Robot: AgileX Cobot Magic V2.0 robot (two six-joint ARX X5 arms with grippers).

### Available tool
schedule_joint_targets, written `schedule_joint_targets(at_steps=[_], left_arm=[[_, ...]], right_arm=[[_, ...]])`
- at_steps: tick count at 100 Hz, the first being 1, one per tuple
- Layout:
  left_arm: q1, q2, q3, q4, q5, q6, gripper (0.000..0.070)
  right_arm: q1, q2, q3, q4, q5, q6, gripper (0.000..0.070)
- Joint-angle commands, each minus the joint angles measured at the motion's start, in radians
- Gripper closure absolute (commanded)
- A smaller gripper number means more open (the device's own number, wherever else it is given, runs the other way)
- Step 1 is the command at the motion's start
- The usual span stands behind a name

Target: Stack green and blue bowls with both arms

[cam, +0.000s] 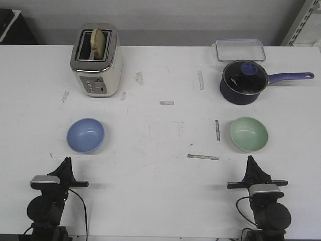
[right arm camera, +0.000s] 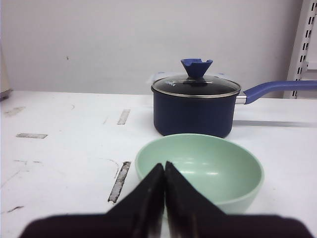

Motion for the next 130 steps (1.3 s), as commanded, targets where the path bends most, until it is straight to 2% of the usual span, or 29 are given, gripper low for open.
schedule_joint_targets(at_steps=[1,26,48,95,115,130], left_arm=[[-0.002,-0.001,-0.010,0.010,0.000,0.001,0.0698],[-0.002,-0.001,-0.010,0.010,0.000,0.001,0.0698],[-0.002,-0.001,-0.010,0.010,0.000,0.001,0.0698],[-0.002,-0.001,-0.010,0.010,0.000,0.001,0.0698],[-0.002,-0.001,-0.010,0.010,0.000,0.001,0.0698],[-0.002,-0.001,-0.010,0.010,0.000,0.001,0.0698]], right_arm=[[0.001,0.004,0.026,0.008,0.002,0.019,0.0699],[0.001,0.166,0.185,-0.122,0.008,0.016,0.0699],[0.001,0.446,0.381,-0.228,0.031,0.019,0.0699],[0.001,1.029,0.862,-0.474,0.024,0.050,0.0699],[-0.060,1.217,1.044,-0.649,-0.097,0.055,0.0699],[-0.164,1.311,1.143,-0.734,-0.265,0.054,0.0699]])
